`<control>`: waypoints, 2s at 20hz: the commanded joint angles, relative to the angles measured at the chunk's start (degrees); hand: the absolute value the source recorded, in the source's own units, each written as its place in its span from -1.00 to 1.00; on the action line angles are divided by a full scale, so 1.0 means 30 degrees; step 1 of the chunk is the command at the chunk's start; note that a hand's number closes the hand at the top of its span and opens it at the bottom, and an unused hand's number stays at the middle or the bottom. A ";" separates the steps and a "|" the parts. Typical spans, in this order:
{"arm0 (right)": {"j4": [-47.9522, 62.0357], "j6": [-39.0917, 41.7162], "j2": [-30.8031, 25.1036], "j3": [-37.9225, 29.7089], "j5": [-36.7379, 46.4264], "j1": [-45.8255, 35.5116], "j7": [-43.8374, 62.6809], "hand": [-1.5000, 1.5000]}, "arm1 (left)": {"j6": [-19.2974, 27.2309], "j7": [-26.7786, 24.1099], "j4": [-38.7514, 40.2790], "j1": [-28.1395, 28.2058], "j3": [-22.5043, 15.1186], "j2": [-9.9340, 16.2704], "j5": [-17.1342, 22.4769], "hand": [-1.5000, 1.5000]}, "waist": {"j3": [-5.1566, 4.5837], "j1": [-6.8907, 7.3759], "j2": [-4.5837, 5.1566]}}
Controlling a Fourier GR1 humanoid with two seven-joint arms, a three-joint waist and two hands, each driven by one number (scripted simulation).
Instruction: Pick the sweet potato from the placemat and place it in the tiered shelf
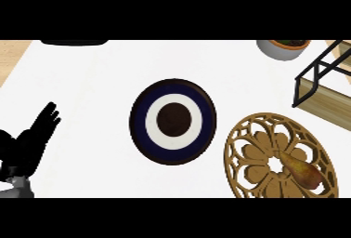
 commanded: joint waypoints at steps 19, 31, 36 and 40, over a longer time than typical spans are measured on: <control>0.7615 0.0940 -0.0910 -0.2887 -0.1875 -0.4104 -0.2870 -1.00 | 0.0530 -0.0715 0.0844 -0.0255 -0.0209 -0.0567 -0.0969 0.00 | 0.0011 -0.0170 0.0026; 0.9241 0.4513 -0.7075 -0.6744 -0.5136 -0.2350 -0.2581 -1.00 | -0.0419 -0.0330 -0.0439 0.1280 0.0731 -0.0009 0.0194 0.00 | 0.0032 -0.0652 -0.0169; 1.0870 0.5595 -1.0063 -0.7654 -0.5414 -0.0624 -0.2596 -1.00 | -0.0028 -0.0371 -0.0202 0.0915 0.0977 -0.0010 0.0056 0.00 | 0.0057 -0.0785 -0.0142; 1.2984 0.8764 -1.2205 -0.7980 -0.5248 0.1770 -0.4446 -1.00 | -0.0472 -0.1028 -0.0063 0.2008 0.1363 0.0132 0.0342 0.00 | 0.0133 -0.1542 -0.0312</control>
